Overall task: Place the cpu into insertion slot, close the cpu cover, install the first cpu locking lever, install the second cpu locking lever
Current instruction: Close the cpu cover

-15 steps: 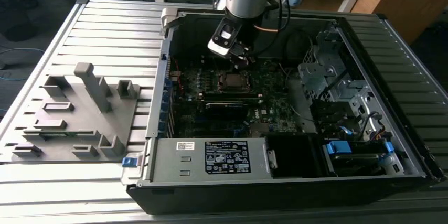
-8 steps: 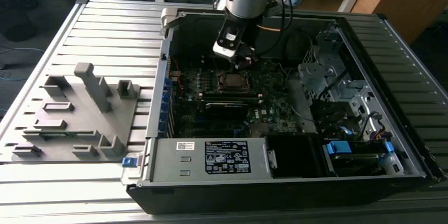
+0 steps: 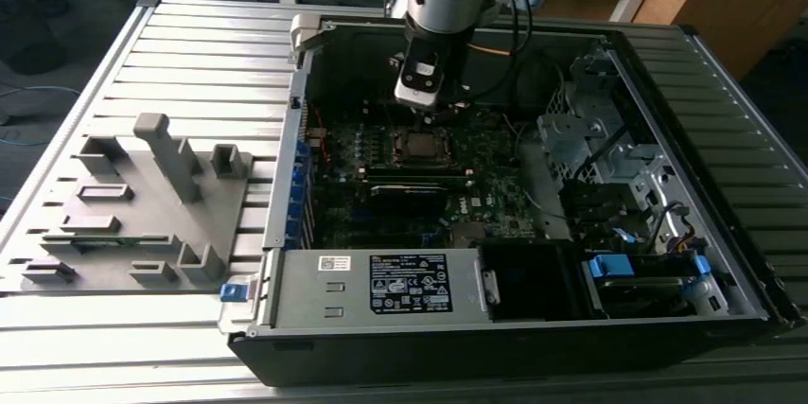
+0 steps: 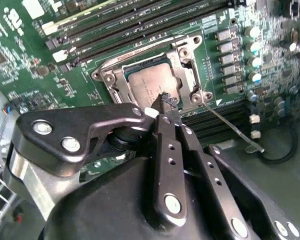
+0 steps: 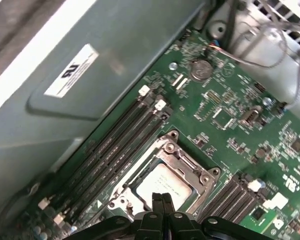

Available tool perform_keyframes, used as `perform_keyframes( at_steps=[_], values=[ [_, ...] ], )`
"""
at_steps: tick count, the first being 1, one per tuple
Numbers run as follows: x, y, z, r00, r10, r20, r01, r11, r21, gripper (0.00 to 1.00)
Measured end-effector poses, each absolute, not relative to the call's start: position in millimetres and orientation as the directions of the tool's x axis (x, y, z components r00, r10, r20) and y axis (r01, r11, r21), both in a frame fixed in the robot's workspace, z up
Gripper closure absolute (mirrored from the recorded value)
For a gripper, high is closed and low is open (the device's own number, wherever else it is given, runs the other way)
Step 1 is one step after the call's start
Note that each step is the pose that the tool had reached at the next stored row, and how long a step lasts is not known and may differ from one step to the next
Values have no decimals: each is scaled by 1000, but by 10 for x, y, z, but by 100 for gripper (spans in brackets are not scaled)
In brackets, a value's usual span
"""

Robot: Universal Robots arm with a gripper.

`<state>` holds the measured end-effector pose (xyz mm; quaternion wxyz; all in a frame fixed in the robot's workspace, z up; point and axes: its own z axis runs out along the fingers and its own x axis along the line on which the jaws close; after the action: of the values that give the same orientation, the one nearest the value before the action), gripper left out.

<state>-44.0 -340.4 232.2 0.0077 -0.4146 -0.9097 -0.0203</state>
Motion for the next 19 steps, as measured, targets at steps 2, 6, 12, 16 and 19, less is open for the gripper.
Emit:
perform_keyframes(
  at_steps=[2, 6, 12, 16, 19],
  values=[
    [-440, -3404, 2322, -681, 732, 31, 732, 680, 31, 89],
    [-440, -3404, 2321, -729, 684, 31, 685, 728, 31, 89],
    [-440, -3404, 2321, -786, 618, 31, 619, 785, 31, 89],
    [-439, -3404, 2321, -787, 616, 31, 617, 787, 31, 89],
    [-440, -3404, 2321, -787, 616, 31, 617, 787, 31, 89]
  ],
)
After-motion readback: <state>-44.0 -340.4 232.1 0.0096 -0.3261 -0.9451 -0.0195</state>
